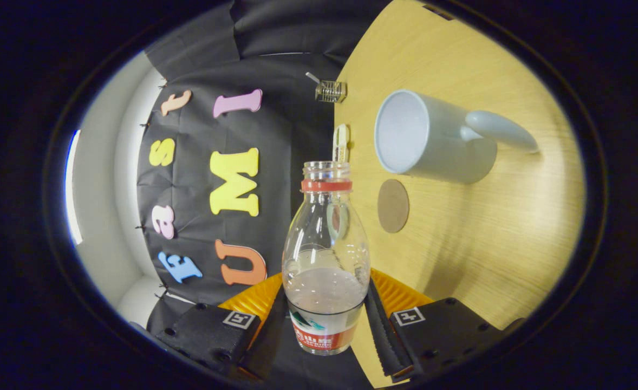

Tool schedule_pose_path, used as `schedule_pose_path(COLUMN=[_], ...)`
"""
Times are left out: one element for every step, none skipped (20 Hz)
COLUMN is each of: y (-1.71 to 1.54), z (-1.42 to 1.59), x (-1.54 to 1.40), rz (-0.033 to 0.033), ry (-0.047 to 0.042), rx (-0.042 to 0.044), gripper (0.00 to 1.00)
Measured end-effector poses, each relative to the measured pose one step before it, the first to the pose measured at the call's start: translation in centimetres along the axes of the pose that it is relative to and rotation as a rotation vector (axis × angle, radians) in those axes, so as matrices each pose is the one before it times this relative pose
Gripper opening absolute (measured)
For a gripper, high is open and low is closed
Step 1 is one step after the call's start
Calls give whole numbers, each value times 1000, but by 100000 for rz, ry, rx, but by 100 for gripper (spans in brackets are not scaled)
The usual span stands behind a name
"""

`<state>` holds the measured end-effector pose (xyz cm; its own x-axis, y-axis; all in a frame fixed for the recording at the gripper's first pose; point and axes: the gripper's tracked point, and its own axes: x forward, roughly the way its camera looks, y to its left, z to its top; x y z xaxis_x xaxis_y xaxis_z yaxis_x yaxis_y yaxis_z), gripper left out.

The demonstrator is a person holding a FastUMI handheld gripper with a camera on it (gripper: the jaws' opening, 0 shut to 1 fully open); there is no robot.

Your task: Take the bottle from table, then pour the juice into the cup, finally place the bottle on the coaster

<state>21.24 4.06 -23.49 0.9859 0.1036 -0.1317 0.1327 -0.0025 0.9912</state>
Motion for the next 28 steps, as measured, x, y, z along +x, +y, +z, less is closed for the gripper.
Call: schedule_pose_path(y=[70, 69, 19, -48, 1, 67, -8, -71, 28, -143, -197, -307, -154, -1, 156, 14, -46, 43, 171, 111, 271, 367, 282, 387, 617, 528, 710, 669], z=[81, 42, 153, 151, -33, 142, 150, 69, 145, 180, 177, 49, 7, -110, 18, -69, -25, -10, 65, -54, -10, -7, -113, -68, -266, -216, -235, -137], x=[45, -13, -83, -59, 57, 61, 61, -20, -7, -199, 294, -39, 37, -97, -68, -37, 77, -42, -182, -16, -24, -33, -74, -108, -287, -160, 18, -131], rz=[319, 71, -233, -276, -65, 175, 9, 158, 294, -273, -1146, -805, -328, -26, 260, -186, -524, 223, 241, 211, 289, 708, 353, 608, 913, 835, 935, 1284], ry=[33, 127, -230, 29, 514, -1, 45, 199, -25, -316, -252, -112, -245, 256, 39, 547, 130, 417, -90, 310, -8, 88, 196, 349, 272, 497, 161, -5], rx=[1180, 867, 1256, 1271, 1477, 1885, 1792, 1635, 1026, 1437, 1499, 1709, 1204, 567, 478, 252, 203, 393, 553, 557, 766, 919, 987, 654, 782, 360, 315, -193], gripper=[77, 77, 77, 77, 77, 77, 77, 77, 77, 77, 77, 77, 77, 77, 77, 77, 77, 77, 77, 77, 77, 77, 77, 77, 77, 77, 77, 77])
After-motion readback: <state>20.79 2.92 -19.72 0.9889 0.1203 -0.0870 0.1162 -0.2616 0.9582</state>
